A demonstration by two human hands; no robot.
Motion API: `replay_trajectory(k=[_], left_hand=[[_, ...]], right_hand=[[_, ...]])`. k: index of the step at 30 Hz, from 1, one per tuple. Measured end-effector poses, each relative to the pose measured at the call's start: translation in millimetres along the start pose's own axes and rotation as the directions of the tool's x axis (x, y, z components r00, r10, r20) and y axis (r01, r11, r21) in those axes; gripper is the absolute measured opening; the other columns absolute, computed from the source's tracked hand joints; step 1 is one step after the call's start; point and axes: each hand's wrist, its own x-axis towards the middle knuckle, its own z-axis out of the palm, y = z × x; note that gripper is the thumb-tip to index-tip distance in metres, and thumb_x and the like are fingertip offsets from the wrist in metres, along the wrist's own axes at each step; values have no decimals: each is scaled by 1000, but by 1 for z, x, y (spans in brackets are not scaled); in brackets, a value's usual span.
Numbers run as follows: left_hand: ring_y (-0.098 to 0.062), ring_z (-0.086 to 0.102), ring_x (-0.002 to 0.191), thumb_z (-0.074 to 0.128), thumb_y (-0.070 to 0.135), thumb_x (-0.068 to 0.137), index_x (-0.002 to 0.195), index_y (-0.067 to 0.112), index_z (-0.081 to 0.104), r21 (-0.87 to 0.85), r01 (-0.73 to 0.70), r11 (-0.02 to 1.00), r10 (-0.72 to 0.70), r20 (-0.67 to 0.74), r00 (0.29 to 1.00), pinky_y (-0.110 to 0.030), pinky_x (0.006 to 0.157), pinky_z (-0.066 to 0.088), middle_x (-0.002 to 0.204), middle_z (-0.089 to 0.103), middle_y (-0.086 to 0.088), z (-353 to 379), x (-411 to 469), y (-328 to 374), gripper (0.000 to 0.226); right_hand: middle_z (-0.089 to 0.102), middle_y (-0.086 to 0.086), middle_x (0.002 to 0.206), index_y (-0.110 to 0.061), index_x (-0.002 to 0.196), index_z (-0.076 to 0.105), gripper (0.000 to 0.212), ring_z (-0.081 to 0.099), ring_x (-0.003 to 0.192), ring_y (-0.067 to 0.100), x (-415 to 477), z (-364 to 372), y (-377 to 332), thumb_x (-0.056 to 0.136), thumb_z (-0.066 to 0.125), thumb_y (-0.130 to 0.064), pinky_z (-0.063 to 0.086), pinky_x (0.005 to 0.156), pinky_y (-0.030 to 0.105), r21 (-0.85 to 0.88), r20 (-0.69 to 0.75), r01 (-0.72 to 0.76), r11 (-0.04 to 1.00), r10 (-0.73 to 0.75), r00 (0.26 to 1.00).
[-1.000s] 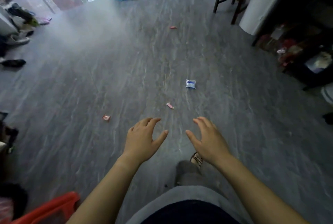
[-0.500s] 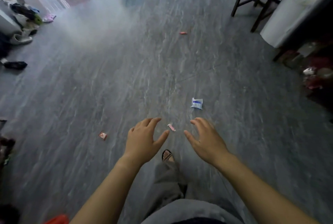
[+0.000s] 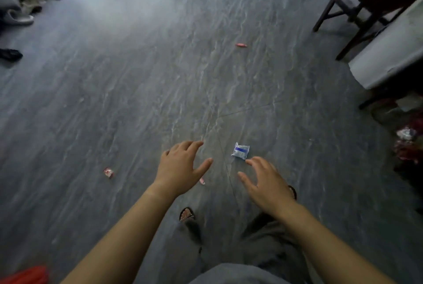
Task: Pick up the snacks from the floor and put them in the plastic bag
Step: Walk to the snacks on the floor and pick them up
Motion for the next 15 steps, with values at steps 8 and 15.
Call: replay_trajectory(k=[8,15], left_hand=[[-20,49,120,14,72,70,133,26,44,-212,440,872,-455,-20,890,-37,92,41,132,53,2,125,33,51,84],[-20,47,122,35,63,84,132,25,46,-270,482,834,-492,33,870,-40,94,42,133,51,2,309,125,5,62]], right_hand=[[50,6,130,-10,122,51,46,42,123,26,143,12,109,88,52,-41,33,104,36,-134,291,319,938,-270,918],[47,8,132,-11,124,49,48,43,120,29,240,156,235,88,52,-42,39,99,41,-224,373,343,912,-245,895]])
